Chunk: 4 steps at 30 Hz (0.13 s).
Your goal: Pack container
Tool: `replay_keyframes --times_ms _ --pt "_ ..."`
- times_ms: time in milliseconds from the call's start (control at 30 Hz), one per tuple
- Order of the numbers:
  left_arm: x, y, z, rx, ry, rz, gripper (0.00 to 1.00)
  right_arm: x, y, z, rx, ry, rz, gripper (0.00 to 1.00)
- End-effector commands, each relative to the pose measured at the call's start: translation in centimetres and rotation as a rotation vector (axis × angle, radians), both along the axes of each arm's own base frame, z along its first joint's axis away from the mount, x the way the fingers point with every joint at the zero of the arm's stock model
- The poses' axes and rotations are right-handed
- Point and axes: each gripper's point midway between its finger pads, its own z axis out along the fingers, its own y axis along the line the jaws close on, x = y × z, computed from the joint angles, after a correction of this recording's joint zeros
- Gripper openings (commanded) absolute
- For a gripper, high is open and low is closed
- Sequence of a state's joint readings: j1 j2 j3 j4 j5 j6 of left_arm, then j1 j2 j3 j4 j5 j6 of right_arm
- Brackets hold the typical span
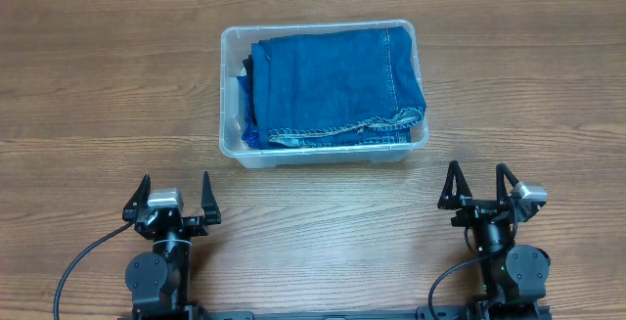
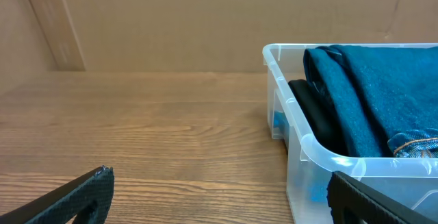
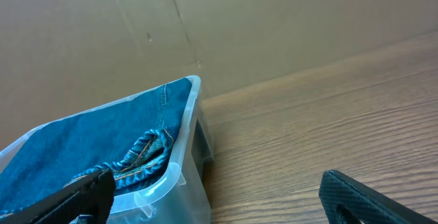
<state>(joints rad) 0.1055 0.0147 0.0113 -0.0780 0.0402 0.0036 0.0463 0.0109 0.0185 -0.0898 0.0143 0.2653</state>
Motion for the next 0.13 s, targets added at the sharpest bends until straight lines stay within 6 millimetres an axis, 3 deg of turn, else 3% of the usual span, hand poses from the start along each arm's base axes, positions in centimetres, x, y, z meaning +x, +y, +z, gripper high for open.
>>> replay_keyframes --times_ms 0,100 --pt "-0.05 0.40 -0.03 0.018 -0.005 0.019 1.00 0.01 0.11 -0.19 -0.004 -0.004 0.005 1.00" --pt "-0.05 0.40 -0.03 0.018 -0.005 0.019 1.00 0.01 0.11 -0.19 -0.004 -0.004 0.005 1.00"
